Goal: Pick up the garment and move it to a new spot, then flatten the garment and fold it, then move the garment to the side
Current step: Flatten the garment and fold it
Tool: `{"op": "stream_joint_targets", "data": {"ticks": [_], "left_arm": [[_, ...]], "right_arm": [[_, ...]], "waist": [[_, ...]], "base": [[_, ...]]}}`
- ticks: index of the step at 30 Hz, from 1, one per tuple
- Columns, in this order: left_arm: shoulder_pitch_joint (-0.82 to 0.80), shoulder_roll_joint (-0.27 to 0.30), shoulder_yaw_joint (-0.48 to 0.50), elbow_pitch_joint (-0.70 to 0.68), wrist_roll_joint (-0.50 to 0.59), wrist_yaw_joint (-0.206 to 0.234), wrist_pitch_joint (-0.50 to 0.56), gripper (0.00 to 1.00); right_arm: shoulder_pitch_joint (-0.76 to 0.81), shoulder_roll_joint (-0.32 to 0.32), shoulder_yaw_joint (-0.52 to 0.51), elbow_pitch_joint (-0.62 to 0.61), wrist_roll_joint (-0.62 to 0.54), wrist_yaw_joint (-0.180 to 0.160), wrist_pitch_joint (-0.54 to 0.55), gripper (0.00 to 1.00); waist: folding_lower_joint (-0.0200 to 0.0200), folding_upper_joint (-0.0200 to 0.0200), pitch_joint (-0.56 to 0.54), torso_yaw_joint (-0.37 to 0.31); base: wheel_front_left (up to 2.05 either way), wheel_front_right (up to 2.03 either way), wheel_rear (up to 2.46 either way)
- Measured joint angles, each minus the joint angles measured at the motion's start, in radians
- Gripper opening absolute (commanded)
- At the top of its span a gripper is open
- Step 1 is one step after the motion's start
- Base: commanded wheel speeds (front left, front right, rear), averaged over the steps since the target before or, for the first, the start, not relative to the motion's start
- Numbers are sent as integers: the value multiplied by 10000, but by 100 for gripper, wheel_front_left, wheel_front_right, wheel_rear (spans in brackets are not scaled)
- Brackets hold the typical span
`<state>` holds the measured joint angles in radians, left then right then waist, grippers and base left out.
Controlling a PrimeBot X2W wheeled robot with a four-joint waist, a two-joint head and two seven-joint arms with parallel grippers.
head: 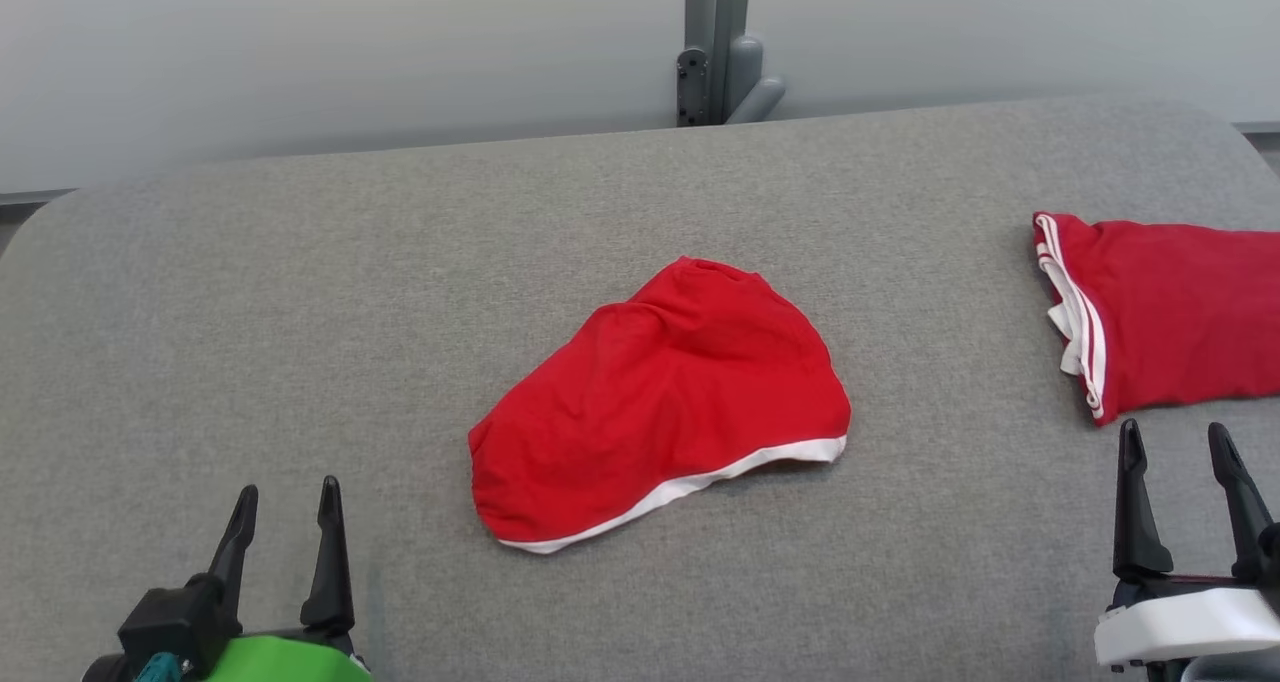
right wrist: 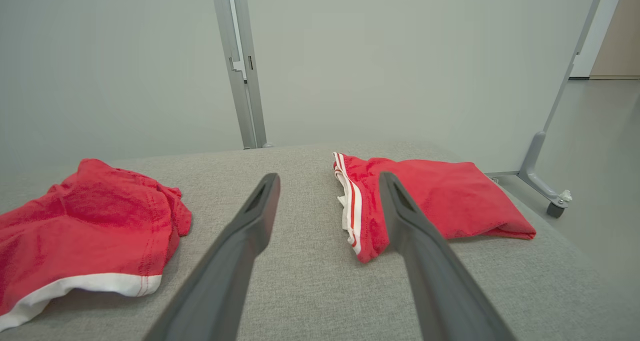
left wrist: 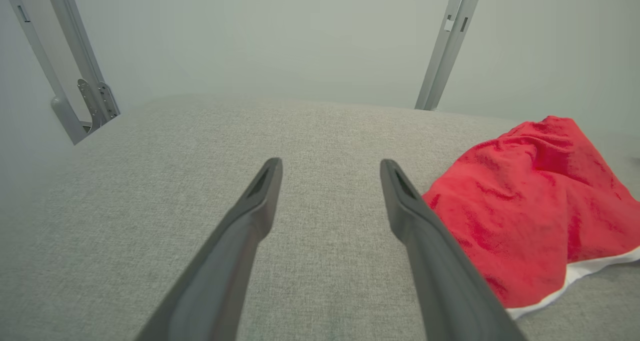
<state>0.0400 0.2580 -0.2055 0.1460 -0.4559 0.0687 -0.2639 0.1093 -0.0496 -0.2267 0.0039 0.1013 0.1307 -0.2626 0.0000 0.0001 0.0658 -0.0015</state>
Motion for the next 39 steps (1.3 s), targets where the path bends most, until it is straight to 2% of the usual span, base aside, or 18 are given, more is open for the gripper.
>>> {"op": "stream_joint_targets", "data": {"ticks": [8,15,27,39], "left_arm": [[781,-880,1730,35,1279,-1172,0,100],[976,-1534,2382,23,1942,-1747,0,100],[966,-1837,2667,65,2322,-1964,0,100],[921,-1626,2249,44,2194,-1977,0,100]], "right_arm": [[295,0,472,322,-132,0,0,100],[306,0,771,539,-88,0,-2,100],[299,0,890,619,-44,0,0,100],[268,0,932,709,56,0,-2,100]], "waist": [[-1,0,-384,706],[-1,0,-685,1001],[0,0,-669,1012],[-1,0,-606,877]], "base": [[0,0,0],[0,0,0],[0,0,0],[0,0,0]]}}
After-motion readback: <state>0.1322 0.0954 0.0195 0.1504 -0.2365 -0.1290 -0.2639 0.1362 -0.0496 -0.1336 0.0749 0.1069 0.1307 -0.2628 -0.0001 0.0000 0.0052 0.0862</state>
